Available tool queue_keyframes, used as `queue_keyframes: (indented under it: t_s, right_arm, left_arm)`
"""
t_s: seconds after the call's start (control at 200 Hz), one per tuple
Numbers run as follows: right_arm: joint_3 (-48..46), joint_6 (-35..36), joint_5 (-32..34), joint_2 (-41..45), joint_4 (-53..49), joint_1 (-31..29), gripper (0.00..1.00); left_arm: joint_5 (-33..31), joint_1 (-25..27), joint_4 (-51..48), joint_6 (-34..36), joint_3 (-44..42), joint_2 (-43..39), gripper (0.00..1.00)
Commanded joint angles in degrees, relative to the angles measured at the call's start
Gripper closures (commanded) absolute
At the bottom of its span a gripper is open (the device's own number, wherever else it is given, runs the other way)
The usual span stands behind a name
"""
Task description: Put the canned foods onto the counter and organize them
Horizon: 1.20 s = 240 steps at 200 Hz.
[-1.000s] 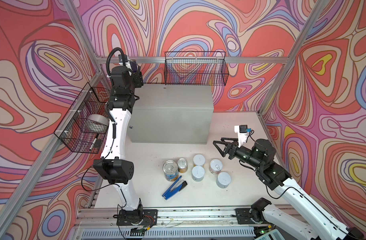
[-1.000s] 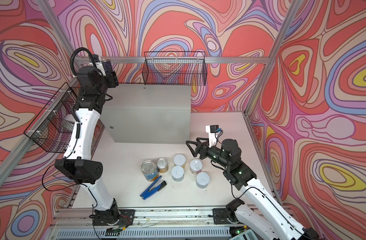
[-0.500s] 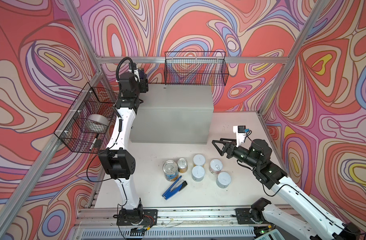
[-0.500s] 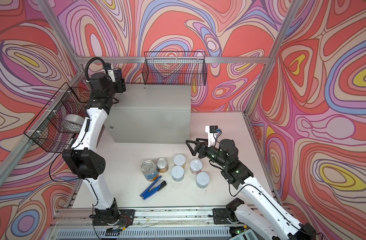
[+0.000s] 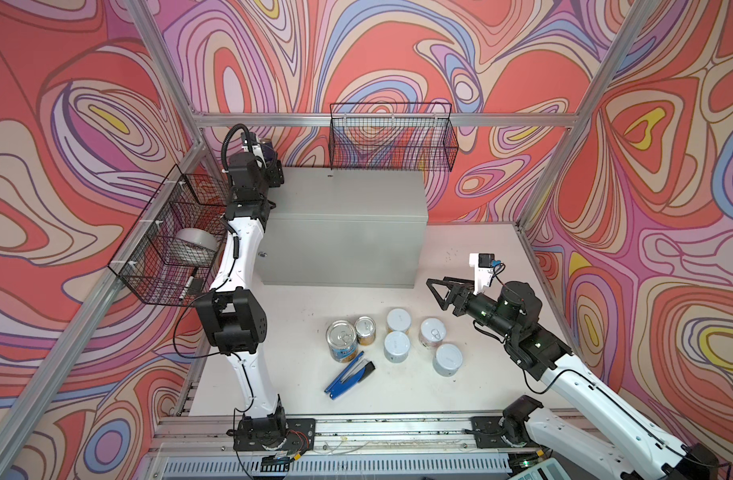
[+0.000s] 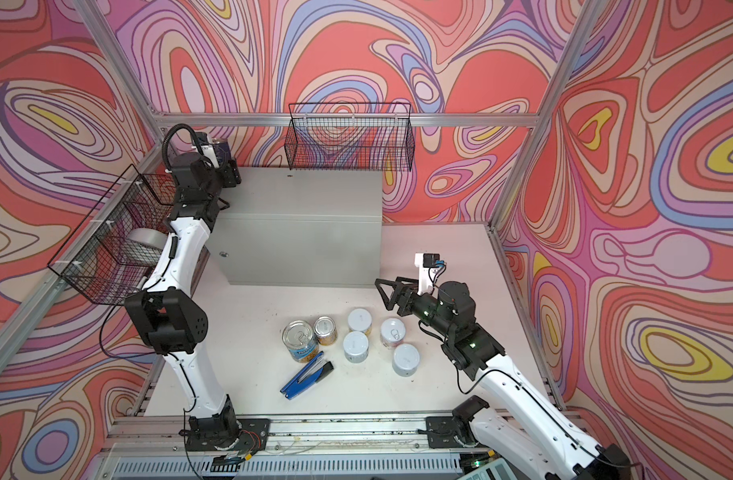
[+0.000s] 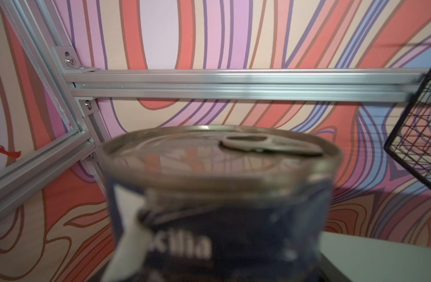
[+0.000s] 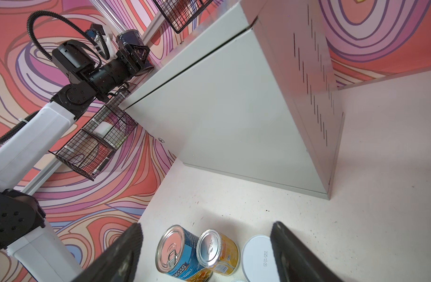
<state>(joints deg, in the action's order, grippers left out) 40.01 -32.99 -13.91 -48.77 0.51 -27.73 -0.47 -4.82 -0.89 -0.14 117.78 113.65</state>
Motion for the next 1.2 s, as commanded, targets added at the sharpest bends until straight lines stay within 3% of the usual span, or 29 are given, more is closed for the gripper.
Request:
queue_keyframes:
  t_s: [0.0, 0.275, 0.456, 0.501, 0.571, 0.591, 0.791, 1.197]
  right_arm:
    - [-0.7, -0.4, 1.0, -0.1, 1.3, 0.0, 0.16]
    - [-1.9, -1.4, 1.7, -1.2, 3.5, 0.0, 0.17]
    - [-1.9, -1.3, 2.6, -1.6, 3.5, 0.0, 0.17]
    - [-1.9, -1.4, 3.5, -1.6, 3.1, 0.0, 0.17]
    - [-2.2, -1.5, 4.1, -1.5, 3.2, 0.0, 0.17]
    - [-2.2, -1.5, 4.2, -1.4, 3.3, 0.0, 0.17]
    - [-2.5, -1.8, 3.8, -1.2, 3.2, 0.0, 0.17]
    - [-1.8, -0.7, 3.8, -1.8, 1.7, 0.0, 0.16]
  left_arm:
    - [2.0, 0.0, 6.5, -1.9, 0.9, 0.7, 0.38]
    - [3.9, 0.0, 13.7, -0.5, -9.3, -2.2, 0.37]
    - [4.4, -0.3, 11.6, -0.3, -9.2, -2.0, 0.35]
    - [5.0, -0.5, 10.4, -0.5, -8.5, -1.7, 0.28]
    - [6.2, -0.7, 9.3, -0.6, -8.1, -1.6, 0.02]
    - [6.3, -0.7, 9.1, -0.6, -8.0, -1.5, 0.0]
    - [6.6, -0.7, 7.2, -0.5, -8.2, -2.8, 0.0]
    - [0.8, -0.7, 5.9, -3.7, -16.6, -12.2, 0.0]
